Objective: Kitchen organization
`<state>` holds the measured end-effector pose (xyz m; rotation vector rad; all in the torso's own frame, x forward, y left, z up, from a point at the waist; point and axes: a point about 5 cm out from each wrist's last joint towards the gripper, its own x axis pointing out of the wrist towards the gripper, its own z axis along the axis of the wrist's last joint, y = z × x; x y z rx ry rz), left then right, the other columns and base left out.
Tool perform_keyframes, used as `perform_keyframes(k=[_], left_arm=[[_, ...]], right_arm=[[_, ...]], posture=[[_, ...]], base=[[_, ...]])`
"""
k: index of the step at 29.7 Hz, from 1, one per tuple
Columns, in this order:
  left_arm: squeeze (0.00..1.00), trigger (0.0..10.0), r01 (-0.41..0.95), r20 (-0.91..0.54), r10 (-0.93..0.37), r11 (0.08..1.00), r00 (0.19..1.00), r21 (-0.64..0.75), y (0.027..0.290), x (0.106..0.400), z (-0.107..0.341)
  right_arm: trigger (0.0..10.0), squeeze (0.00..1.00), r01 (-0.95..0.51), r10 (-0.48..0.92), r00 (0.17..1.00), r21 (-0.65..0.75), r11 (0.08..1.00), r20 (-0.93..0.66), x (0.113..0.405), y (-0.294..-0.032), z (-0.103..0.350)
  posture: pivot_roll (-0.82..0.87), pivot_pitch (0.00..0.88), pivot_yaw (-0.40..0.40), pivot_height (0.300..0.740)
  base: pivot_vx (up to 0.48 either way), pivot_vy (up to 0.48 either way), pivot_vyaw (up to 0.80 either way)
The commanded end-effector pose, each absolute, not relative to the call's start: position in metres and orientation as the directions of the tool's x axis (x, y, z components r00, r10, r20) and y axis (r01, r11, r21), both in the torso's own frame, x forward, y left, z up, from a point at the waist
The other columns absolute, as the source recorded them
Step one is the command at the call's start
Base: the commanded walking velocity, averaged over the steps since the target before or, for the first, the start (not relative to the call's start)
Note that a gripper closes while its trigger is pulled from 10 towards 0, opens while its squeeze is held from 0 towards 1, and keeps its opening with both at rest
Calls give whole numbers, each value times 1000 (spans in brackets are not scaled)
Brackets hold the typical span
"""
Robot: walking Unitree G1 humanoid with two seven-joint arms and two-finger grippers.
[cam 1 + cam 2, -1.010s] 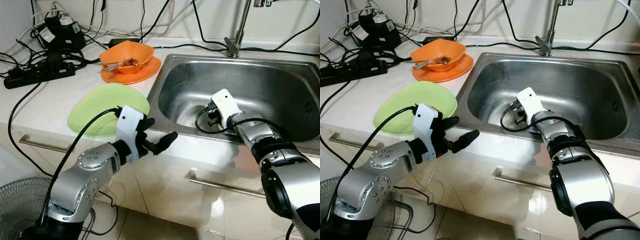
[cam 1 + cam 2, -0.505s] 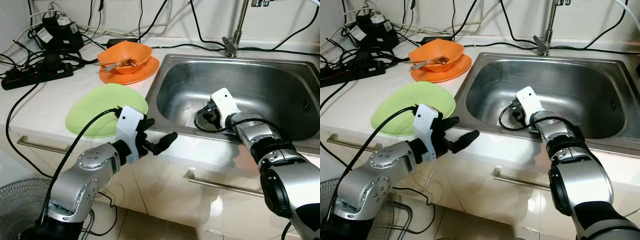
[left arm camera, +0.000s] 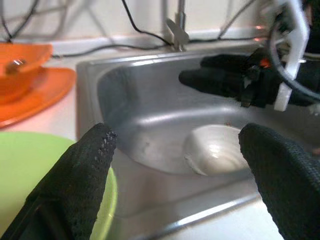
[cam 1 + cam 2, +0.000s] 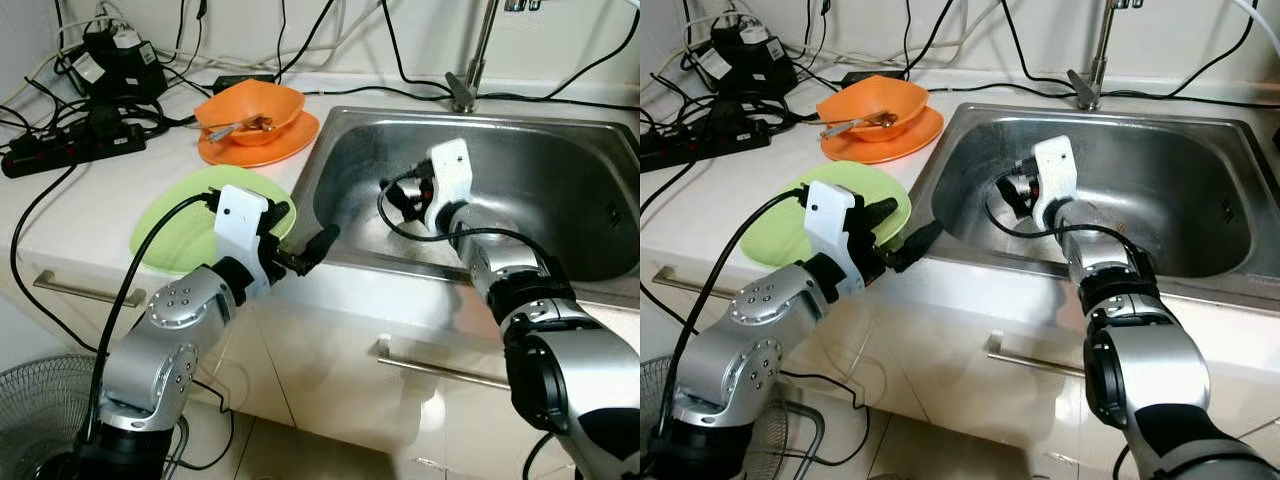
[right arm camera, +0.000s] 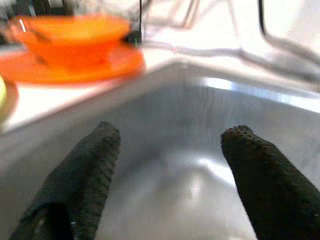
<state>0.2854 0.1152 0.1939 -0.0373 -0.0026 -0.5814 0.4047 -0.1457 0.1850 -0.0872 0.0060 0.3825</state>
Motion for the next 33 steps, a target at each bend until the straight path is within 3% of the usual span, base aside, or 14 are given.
perform_keyframes(k=[1,6,11,12,13,14,16,17,19,20,22,23,26,33], left_arm=[[1000,10000,462,53,-461,887,886,-14,128,292,201],[1000,10000,285,113,-284,959,952,7,151,300,208],[1000,10000,55,156,-55,998,986,-2,182,303,211],[1000,10000,10,149,-8,1000,989,-14,188,303,209],[1000,10000,-50,127,52,999,991,-21,196,304,205],[973,10000,-89,110,93,995,990,-42,202,304,202],[714,10000,-142,72,147,988,987,-64,210,304,195],[714,10000,-142,72,147,988,987,-64,210,304,195],[369,10000,-182,50,187,979,981,-89,216,304,190],[110,10000,-207,43,212,973,976,-98,220,305,188],[110,10000,-223,40,228,969,973,-103,223,305,186],[0,10000,-247,39,252,962,967,-114,227,304,186],[0,10000,-304,-16,305,939,952,-164,236,305,179],[0,10000,-364,-135,341,902,930,-233,244,305,161]], right_arm=[[10000,1000,-363,366,928,-49,931,77,405,-144,200],[10000,1000,-360,355,915,-9,933,194,400,-144,214],[10000,949,-479,454,862,66,876,225,384,-137,216],[10000,725,-512,485,847,89,854,220,380,-135,214],[10000,263,-553,524,824,106,826,214,374,-133,212],[10000,0,-589,561,802,114,800,206,369,-131,210],[10000,0,-636,611,768,118,763,194,359,-128,207],[10000,0,-636,611,768,118,763,194,359,-128,207],[10000,0,-673,649,738,134,727,183,350,-126,205],[10000,0,-703,682,711,153,694,173,343,-124,204],[10000,0,-724,704,690,166,670,167,339,-122,203],[10000,0,-741,724,671,169,650,160,334,-122,202],[10000,0,-791,787,606,190,581,113,315,-120,199],[10000,0,-817,826,560,210,537,64,300,-117,195]], posture=[[-9,27,90,740],[-16,22,89,740],[-20,20,93,740],[-23,19,96,740],[-26,19,98,740],[-26,19,98,740],[-30,19,100,740],[-30,19,100,740],[-32,19,101,740],[-35,20,103,740],[-36,20,104,740],[-38,22,105,740],[-40,25,107,740],[-43,30,113,740]], base=[[0,0,0],[0,0,0],[0,0,0],[0,0,0],[0,0,0],[0,0,0],[0,0,0],[0,0,0],[0,0,0],[0,0,0],[0,0,0],[0,0,0],[0,0,0],[0,0,0]])
